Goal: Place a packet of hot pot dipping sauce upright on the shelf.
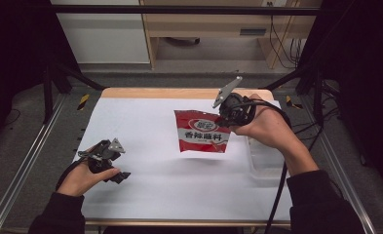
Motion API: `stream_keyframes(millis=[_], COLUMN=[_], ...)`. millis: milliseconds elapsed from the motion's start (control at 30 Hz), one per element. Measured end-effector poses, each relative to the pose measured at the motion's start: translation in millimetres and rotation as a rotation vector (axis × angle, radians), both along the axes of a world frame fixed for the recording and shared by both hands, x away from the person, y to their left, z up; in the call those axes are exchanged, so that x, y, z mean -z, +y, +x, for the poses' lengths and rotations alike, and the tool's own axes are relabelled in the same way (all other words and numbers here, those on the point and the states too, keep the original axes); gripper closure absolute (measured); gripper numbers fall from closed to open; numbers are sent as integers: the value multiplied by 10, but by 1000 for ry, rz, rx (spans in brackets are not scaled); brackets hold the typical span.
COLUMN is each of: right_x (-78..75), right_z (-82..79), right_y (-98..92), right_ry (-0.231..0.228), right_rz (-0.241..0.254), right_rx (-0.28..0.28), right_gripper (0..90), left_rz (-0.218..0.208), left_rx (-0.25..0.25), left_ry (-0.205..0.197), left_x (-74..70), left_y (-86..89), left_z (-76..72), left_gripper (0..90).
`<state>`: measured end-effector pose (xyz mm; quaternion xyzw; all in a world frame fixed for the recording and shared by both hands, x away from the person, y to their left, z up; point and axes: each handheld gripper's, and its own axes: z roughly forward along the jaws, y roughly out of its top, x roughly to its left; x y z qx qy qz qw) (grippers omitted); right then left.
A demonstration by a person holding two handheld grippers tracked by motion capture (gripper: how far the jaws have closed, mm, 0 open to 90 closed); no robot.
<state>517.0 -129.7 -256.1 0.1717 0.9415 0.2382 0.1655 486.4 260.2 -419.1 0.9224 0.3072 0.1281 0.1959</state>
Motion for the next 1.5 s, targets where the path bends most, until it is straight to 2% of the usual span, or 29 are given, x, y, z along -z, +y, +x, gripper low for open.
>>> stream_keyframes(millis=[267,500,700,1200,1500], right_x=[26,32,-36,-401,-388], right_z=[3,-8,-52,-350,-430], right_y=[-29,-45,-102,-484,-683], right_ry=[2,1,-13,-77,-80], right_rz=[-1,8,19,22,12], right_rx=[-1,7,5,33,54], right_gripper=[900,900,900,900,900], left_rz=[-8,6,6,-1,-6], left_rx=[-1,-2,-7,-2,1], left_ry=[16,18,14,9,11], left_x=[9,27,32,16,11], left_y=[46,70,72,62,62], left_z=[-3,3,0,-18,-30], left_gripper=[79,74,73,72,72])
